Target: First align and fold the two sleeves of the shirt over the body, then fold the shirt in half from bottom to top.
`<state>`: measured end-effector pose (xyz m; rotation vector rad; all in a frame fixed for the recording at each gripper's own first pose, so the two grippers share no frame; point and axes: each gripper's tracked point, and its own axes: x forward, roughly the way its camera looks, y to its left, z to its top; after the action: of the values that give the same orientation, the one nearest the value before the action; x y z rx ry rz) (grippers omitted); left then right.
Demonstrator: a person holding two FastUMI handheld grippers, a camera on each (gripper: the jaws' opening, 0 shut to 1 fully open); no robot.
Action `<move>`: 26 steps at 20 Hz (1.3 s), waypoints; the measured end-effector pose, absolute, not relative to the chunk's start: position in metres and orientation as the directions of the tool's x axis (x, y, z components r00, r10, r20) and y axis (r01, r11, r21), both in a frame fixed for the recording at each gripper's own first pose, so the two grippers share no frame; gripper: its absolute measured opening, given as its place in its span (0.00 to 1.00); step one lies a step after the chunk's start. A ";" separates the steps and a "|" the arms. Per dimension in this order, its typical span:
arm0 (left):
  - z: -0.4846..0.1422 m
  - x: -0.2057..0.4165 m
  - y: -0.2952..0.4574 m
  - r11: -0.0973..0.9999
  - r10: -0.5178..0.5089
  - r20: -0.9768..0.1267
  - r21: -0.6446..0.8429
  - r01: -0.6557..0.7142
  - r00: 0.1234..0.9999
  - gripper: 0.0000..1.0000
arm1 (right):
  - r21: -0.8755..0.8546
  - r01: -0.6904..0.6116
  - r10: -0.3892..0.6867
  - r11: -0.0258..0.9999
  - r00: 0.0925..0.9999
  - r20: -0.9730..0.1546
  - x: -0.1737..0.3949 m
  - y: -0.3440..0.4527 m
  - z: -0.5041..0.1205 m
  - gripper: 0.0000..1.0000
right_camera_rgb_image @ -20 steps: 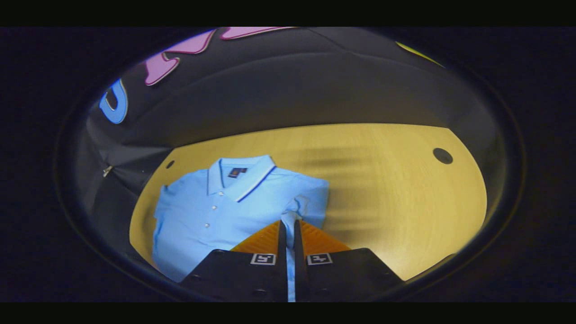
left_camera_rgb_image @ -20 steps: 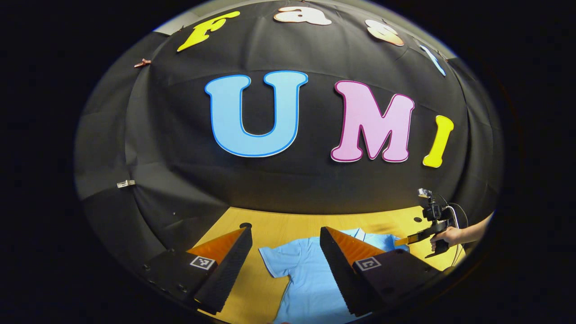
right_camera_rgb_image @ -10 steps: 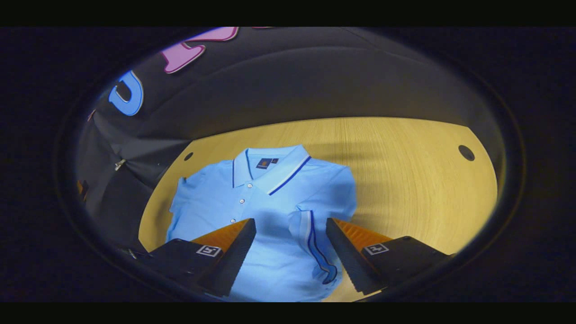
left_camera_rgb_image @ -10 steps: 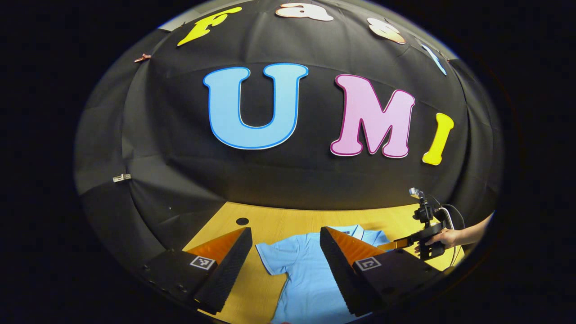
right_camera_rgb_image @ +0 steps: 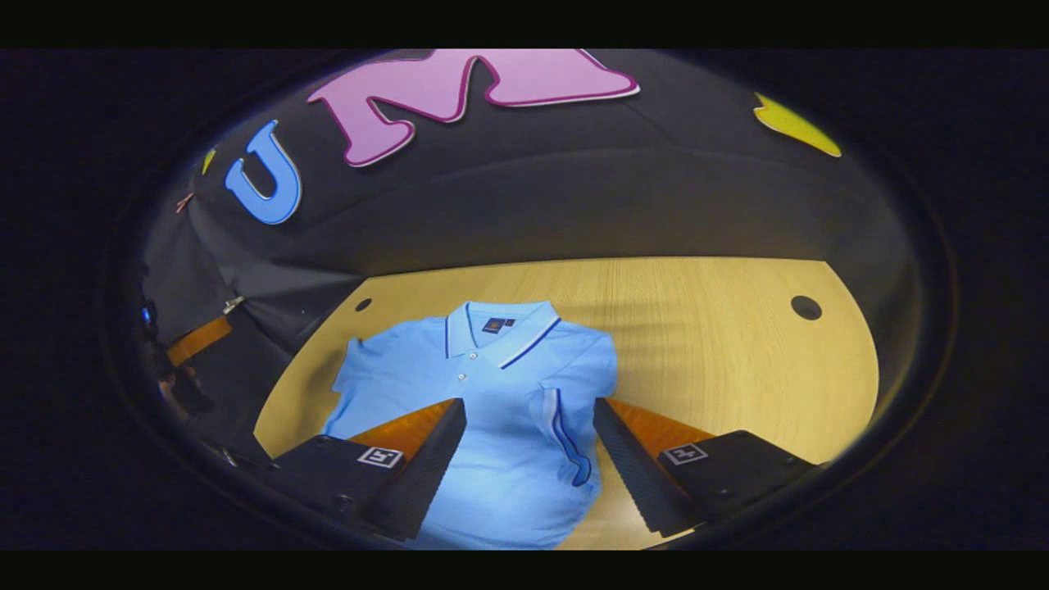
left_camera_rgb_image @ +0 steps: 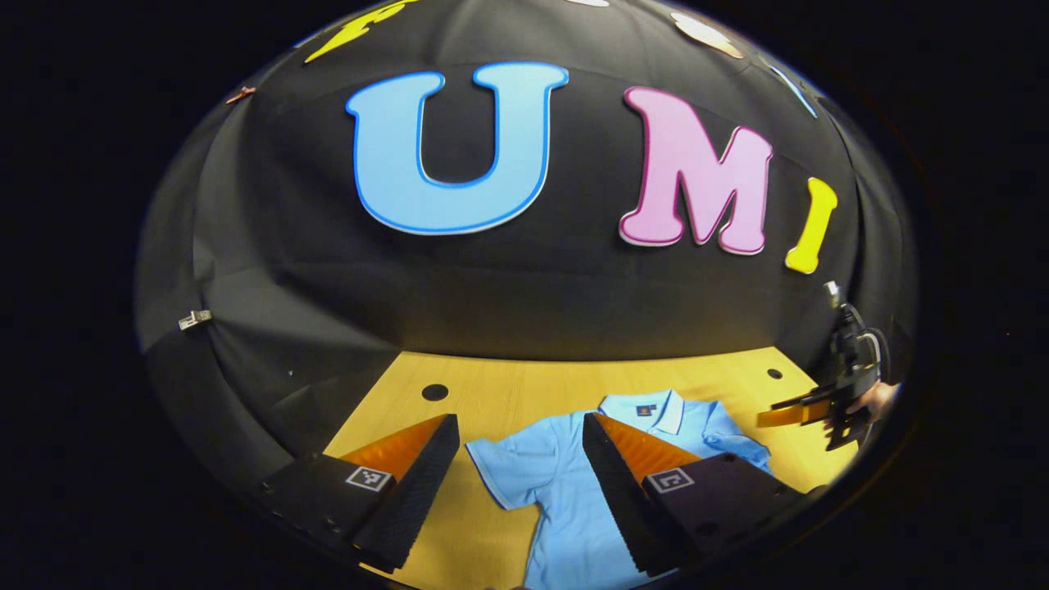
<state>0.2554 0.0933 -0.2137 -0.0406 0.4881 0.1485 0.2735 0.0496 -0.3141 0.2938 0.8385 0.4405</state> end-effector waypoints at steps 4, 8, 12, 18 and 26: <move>-0.282 0.286 0.113 0.989 0.119 -0.585 -0.002 -0.148 0.802 0.97 | 0.430 -0.239 0.481 0.871 0.599 -0.640 0.242 0.032 -0.298 0.98; -0.343 0.308 0.126 0.986 0.121 -0.690 0.002 -0.165 0.713 0.97 | 0.422 -0.214 0.461 0.881 0.589 -0.664 0.206 0.012 -0.301 0.98; -0.387 0.321 0.136 0.983 0.133 -0.760 0.021 -0.181 0.636 0.97 | 0.428 -0.159 0.434 0.890 0.589 -0.682 0.174 -0.011 -0.300 0.98; -0.426 0.320 0.147 0.978 0.170 -0.821 0.074 -0.195 0.545 0.97 | 0.430 -0.106 0.406 0.897 0.582 -0.704 0.151 -0.029 -0.306 0.98; -0.444 0.314 0.133 0.990 0.090 -0.868 0.024 -0.140 0.488 0.79 | 0.440 -0.101 0.410 0.892 0.589 -0.696 0.146 -0.026 -0.302 0.98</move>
<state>0.3138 0.1331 -0.4435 -0.0523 1.0517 0.1400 0.1464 -0.0256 -0.3019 0.3764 0.8959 0.3058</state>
